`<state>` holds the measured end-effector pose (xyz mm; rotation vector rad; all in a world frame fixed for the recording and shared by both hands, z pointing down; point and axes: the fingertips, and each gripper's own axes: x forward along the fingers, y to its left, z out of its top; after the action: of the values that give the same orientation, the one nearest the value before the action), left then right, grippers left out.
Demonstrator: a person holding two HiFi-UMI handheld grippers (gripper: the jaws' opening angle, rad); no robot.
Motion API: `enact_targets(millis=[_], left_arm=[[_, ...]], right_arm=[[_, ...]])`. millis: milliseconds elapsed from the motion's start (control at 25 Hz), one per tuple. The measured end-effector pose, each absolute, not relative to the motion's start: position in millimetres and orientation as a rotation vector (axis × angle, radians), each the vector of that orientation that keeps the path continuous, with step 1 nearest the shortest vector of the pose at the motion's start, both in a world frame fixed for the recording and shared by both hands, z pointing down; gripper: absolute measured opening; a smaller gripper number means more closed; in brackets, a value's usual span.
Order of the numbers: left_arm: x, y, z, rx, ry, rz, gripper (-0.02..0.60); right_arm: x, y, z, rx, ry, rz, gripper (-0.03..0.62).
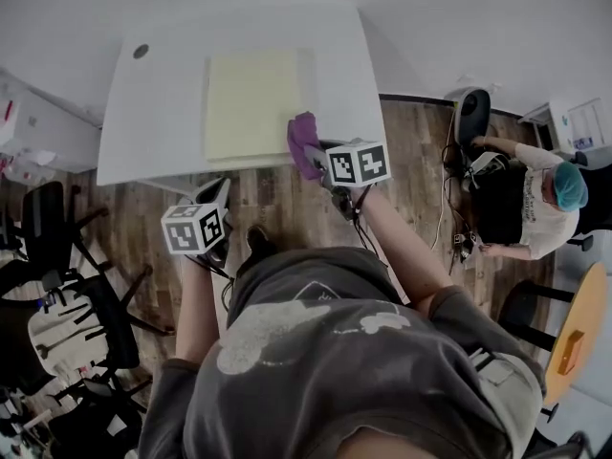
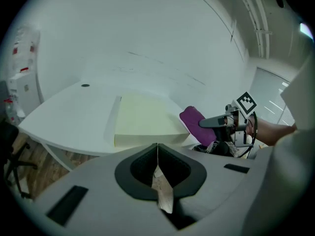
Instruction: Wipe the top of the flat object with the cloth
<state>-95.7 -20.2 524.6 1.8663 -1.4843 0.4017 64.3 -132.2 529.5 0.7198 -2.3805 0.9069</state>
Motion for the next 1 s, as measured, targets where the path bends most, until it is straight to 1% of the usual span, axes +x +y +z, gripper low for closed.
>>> enact_targets(millis=[280,720,1000], left_arm=[[-87,23,519,1.762,-1.622,0.33,0.0],[-49,80,517,1.653,-1.729,0.225,0.0],[-52,108,535,1.561,-1.751,0.218,0.0]], right_arm=[[69,-107,524,0.567,-2.422,0.875,0.075],[74,-79,543,0.38,-2.421,0.881,0.075],[68,-76,561,0.35,-2.387,0.917,0.075]])
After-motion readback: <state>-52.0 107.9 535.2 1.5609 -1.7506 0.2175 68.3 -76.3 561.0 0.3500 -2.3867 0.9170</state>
